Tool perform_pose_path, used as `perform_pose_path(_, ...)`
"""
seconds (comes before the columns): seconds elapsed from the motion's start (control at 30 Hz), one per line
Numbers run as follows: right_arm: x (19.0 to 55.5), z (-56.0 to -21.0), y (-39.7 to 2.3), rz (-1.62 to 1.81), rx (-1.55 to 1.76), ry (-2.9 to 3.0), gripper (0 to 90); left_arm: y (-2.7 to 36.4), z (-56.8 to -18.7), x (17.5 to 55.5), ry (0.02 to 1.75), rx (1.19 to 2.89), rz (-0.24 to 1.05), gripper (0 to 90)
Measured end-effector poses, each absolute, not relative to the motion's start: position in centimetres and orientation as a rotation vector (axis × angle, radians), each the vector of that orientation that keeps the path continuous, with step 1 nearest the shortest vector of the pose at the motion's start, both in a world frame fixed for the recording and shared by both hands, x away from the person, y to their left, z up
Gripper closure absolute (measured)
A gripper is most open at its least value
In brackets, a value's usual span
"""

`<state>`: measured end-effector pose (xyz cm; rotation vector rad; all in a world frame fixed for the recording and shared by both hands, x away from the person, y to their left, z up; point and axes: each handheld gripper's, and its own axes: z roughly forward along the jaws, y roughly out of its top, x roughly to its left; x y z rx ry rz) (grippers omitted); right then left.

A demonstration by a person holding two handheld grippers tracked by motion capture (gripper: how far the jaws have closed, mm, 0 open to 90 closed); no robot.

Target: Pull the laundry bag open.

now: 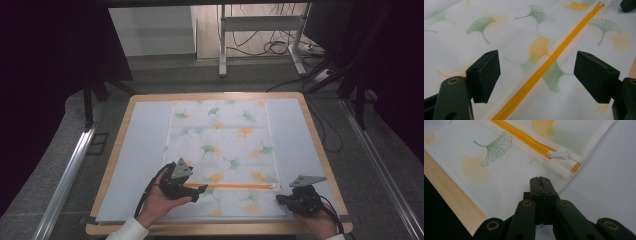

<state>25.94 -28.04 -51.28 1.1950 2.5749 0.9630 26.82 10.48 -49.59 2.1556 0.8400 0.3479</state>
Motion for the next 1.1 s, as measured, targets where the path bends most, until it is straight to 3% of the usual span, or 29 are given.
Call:
perform_pose_path(0.5,25.5,-51.3,-28.2,0.976,1.178,2.582,89.1,3.4,-49.5,28.9,0.77,2.2,0.27,22.0)
perform_pose_path(0.67,25.5,-51.3,-28.2,0.972,1.181,2.581,89.0,1.7,-49.5,29.0,0.726,2.243,0.234,28.1)
perform_pose_path(1.1,25.6,-51.3,-28.1,0.961,1.171,2.585,89.1,-2.6,-49.3,29.5,0.642,2.26,0.248,30.4)
